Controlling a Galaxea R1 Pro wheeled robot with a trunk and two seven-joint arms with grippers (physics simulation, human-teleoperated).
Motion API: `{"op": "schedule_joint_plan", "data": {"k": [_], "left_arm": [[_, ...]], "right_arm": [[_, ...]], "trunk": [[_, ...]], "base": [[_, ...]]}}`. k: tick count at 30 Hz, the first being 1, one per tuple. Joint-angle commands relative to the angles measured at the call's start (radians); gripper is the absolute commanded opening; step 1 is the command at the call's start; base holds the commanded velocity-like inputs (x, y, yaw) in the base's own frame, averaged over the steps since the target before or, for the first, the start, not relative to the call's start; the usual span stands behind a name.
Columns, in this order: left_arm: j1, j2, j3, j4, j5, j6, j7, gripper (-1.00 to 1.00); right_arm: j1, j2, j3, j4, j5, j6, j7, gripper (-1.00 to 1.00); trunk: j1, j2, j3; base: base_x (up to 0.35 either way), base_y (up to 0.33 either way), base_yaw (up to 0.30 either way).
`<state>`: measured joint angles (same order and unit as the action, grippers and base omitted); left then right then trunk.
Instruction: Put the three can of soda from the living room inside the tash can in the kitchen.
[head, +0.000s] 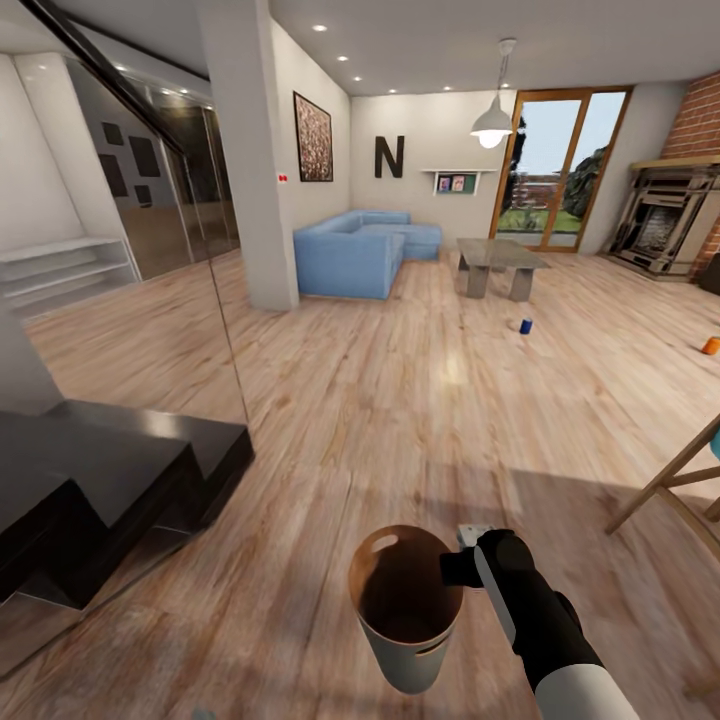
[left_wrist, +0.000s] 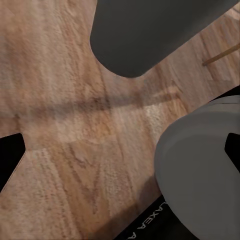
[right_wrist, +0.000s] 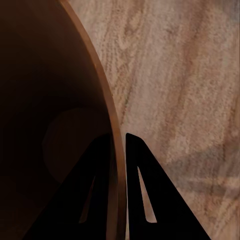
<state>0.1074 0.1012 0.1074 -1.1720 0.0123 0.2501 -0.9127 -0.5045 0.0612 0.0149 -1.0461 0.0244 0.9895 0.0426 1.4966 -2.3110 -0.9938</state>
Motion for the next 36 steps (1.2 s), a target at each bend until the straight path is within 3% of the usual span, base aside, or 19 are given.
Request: {"op": "schedule_joint_plan", "data": {"k": [1,12,24,36], "left_arm": [[0.000,0.000,0.000,0.000,0.000,0.000,0.000,1.00],[0.000,0.000,0.000,0.000,0.000,0.000,0.000,1.00],[0.000,0.000,0.000,0.000,0.000,0.000,0.000,1.00],[0.000,0.000,0.000,0.000,0.000,0.000,0.000,1.00]], "right_arm": [[0.000,0.000,0.000,0.000,-0.021,0.000,0.005,-1.00],[0.000,0.000,0.000,0.000,-0.021,0.000,0.005,-1.00],[0.000,0.000,0.000,0.000,-0.021,0.000,0.005,-1.00],[0.000,0.000,0.000,0.000,-0.021,0.000,0.005,-1.00]], "trunk": [[0.000,0.000,0.000],[0.000,0.000,0.000],[0.000,0.000,0.000],[0.000,0.000,0.000]], "base": [[0.143,0.000,0.000],[0.028,0.000,-0.154],[0.005,0.000,-0.019],[0.289,0.000,0.000]]}}
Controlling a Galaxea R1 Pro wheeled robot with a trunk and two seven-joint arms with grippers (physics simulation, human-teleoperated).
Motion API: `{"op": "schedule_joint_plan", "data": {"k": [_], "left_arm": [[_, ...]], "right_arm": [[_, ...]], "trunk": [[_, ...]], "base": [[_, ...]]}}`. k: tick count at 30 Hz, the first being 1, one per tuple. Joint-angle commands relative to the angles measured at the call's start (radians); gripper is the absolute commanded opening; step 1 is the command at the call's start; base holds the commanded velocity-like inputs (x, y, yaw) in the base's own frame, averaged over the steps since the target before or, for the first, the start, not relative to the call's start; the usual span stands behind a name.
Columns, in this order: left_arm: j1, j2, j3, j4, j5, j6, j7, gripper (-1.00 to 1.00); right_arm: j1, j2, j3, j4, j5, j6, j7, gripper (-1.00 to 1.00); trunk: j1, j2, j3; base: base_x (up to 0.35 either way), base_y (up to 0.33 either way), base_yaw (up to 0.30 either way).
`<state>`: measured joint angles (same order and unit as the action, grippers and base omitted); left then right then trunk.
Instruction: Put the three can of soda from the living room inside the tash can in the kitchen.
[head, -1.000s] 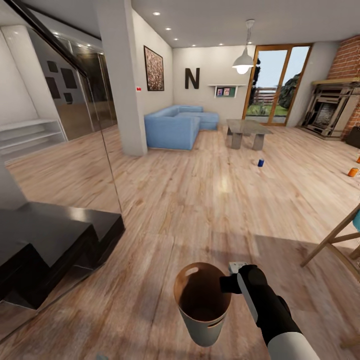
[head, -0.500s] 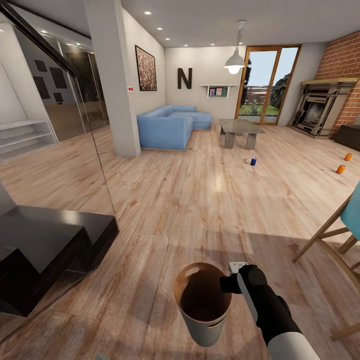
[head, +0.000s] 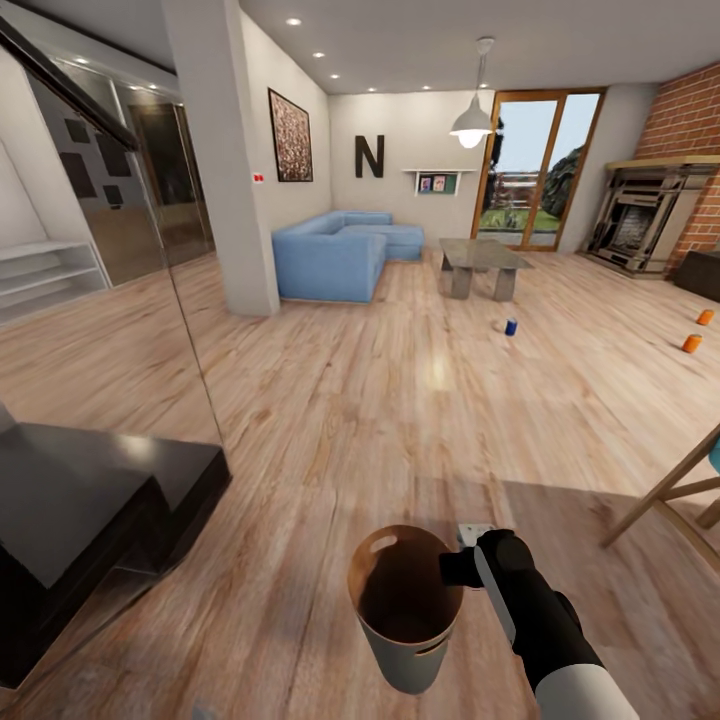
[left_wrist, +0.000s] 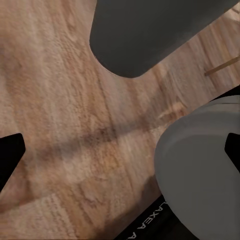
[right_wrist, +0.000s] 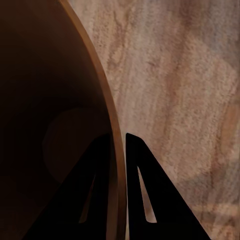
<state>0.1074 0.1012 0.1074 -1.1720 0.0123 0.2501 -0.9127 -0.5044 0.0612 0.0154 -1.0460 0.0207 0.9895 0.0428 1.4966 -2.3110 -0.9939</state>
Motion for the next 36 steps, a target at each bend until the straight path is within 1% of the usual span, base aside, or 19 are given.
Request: {"op": "schedule_joint_plan", "data": {"k": [1,6,15,16,17,26,32,36], "left_arm": [[0.000,0.000,0.000,0.000,0.000,0.000,0.000,1.00],[0.000,0.000,0.000,0.000,0.000,0.000,0.000,1.00],[0.000,0.000,0.000,0.000,0.000,0.000,0.000,1.00],[0.000,0.007,0.000,0.000,0.000,0.000,0.000,1.00],[0.000,0.008,0.000,0.000,0.000,0.000,0.000,1.00],[0.000,0.011,0.000,0.000,0.000,0.000,0.000,1.00],[0.000,0.011,0.000,0.000,0.000,0.000,0.000,1.00],[0.000,0.011,0.000,0.000,0.000,0.000,0.000,1.00]], "right_arm": [[0.000,0.000,0.000,0.000,-0.017,0.000,0.005,-1.00],[0.000,0.000,0.000,0.000,-0.017,0.000,0.005,-1.00],[0.000,0.000,0.000,0.000,-0.016,0.000,0.005,-1.00],[0.000,0.000,0.000,0.000,-0.017,0.000,0.005,-1.00],[0.000,0.000,0.000,0.000,-0.017,0.000,0.005,-1.00],[0.000,0.000,0.000,0.000,-0.017,0.000,0.005,-1.00],[0.000,0.000,0.000,0.000,-0.018,0.000,0.005,-1.00],[0.000,0.000,0.000,0.000,-0.018,0.000,0.005,-1.00]], "trunk": [[0.000,0.000,0.000],[0.000,0.000,0.000],[0.000,0.000,0.000],[0.000,0.000,0.000],[0.000,0.000,0.000],[0.000,0.000,0.000],[0.000,0.000,0.000],[0.000,0.000,0.000]], "base": [[0.341,0.000,0.000],[0.286,0.000,0.000],[0.080,0.000,0.000],[0.177,0.000,0.000],[0.121,0.000,0.000],[0.044,0.000,0.000],[0.181,0.000,-0.003],[0.068,0.000,-0.143]]}}
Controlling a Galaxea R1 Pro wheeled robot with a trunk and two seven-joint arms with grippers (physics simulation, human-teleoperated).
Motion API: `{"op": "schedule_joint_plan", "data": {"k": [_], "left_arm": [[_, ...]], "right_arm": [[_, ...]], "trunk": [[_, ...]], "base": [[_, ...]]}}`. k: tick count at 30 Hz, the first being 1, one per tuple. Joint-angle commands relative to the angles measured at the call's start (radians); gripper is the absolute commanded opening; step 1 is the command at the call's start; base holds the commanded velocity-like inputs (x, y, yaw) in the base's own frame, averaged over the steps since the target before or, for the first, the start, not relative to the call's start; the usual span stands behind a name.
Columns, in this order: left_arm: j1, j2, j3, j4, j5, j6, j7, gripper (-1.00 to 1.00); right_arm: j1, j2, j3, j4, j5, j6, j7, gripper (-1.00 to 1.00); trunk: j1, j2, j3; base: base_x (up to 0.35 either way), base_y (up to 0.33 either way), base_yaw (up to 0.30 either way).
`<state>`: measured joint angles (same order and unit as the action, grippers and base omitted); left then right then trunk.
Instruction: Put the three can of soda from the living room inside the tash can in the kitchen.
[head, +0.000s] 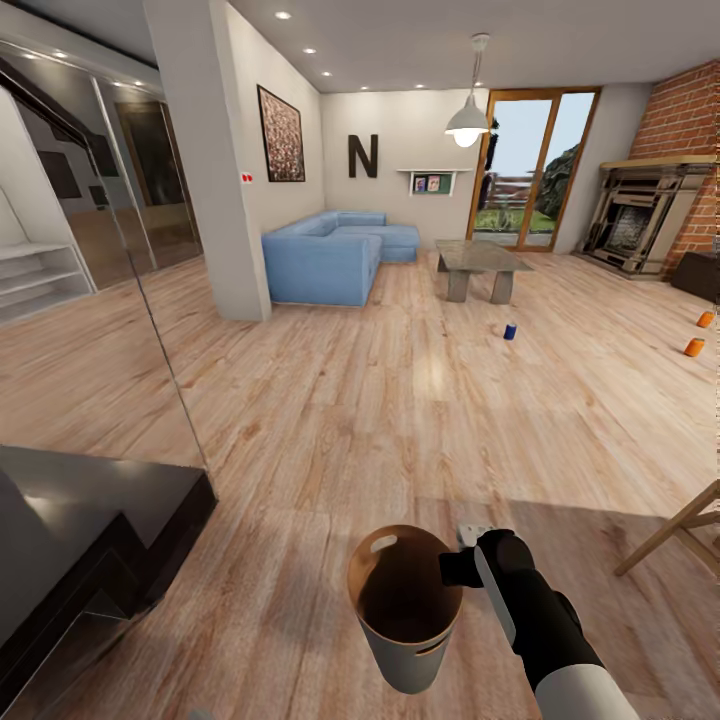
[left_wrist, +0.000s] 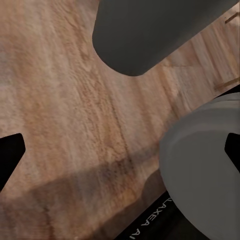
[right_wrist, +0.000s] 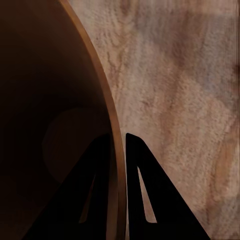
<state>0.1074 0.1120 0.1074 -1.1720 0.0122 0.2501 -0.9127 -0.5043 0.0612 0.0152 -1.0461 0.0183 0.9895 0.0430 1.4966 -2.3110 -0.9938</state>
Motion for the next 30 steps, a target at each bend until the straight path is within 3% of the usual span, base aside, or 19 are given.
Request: {"op": "schedule_joint_plan", "data": {"k": [1,12,30], "left_arm": [[0.000,0.000,0.000,0.000,0.000,0.000,0.000,1.00],[0.000,0.000,0.000,0.000,0.000,0.000,0.000,1.00],[0.000,0.000,0.000,0.000,0.000,0.000,0.000,1.00]], "right_arm": [[0.000,0.000,0.000,0.000,-0.015,0.000,0.005,-1.00],[0.000,0.000,0.000,0.000,-0.015,0.000,0.005,-1.00],[0.000,0.000,0.000,0.000,-0.015,0.000,0.005,-1.00]], "trunk": [[0.000,0.000,0.000],[0.000,0.000,0.000],[0.000,0.000,0.000]], "base": [[0.015,0.000,-0.238],[0.042,0.000,-0.063],[0.328,0.000,-0.013]]}}
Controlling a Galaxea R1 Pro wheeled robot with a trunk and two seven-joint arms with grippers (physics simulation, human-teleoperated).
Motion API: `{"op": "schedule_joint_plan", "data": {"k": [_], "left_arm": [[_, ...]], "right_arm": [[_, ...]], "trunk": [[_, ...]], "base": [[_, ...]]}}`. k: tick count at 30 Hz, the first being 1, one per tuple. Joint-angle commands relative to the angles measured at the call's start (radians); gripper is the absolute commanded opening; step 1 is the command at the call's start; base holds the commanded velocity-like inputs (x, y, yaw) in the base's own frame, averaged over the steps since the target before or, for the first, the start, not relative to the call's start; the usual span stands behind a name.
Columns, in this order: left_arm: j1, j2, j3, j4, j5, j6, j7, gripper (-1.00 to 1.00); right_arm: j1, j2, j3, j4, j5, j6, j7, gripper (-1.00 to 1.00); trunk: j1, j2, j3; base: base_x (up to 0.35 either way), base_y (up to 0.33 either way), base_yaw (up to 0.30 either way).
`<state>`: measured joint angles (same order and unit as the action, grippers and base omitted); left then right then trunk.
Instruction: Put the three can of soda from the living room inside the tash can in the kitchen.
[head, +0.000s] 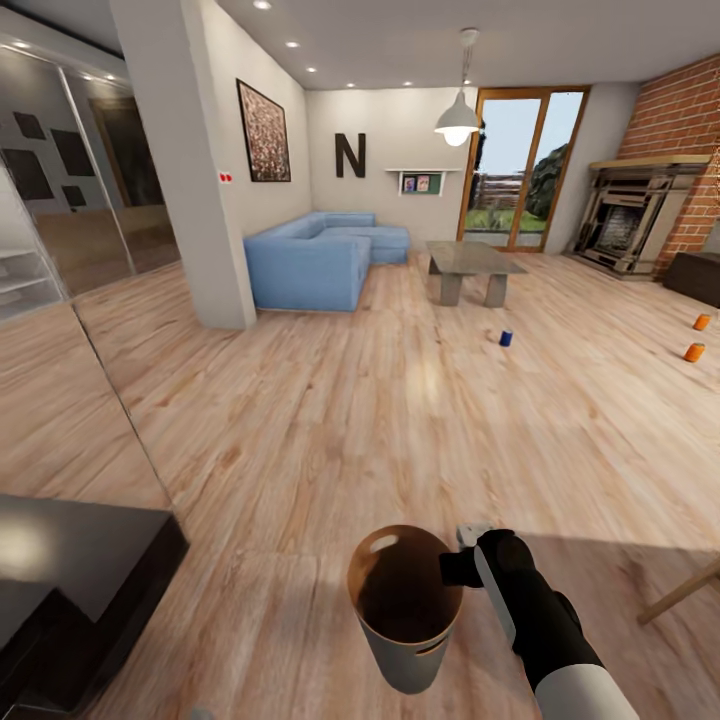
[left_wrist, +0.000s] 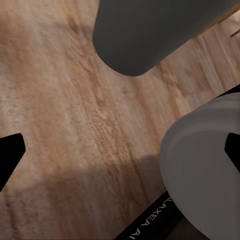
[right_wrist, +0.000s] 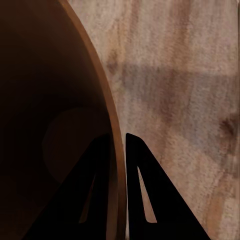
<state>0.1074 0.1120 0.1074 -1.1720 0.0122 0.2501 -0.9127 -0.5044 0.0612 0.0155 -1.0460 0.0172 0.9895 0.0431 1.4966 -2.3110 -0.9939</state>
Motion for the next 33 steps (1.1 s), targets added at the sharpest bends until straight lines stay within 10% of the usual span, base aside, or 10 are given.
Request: {"op": "schedule_joint_plan", "data": {"k": [1,33], "left_arm": [[0.000,0.000,0.000,0.000,0.000,0.000,0.000,1.00],[0.000,0.000,0.000,0.000,0.000,0.000,0.000,1.00]], "right_arm": [[0.000,0.000,0.000,0.000,-0.014,0.000,0.004,-1.00],[0.000,0.000,0.000,0.000,-0.014,0.000,0.004,-1.00]], "trunk": [[0.000,0.000,0.000],[0.000,0.000,0.000]], "base": [[0.345,0.000,-0.162],[0.345,0.000,-0.131]]}}
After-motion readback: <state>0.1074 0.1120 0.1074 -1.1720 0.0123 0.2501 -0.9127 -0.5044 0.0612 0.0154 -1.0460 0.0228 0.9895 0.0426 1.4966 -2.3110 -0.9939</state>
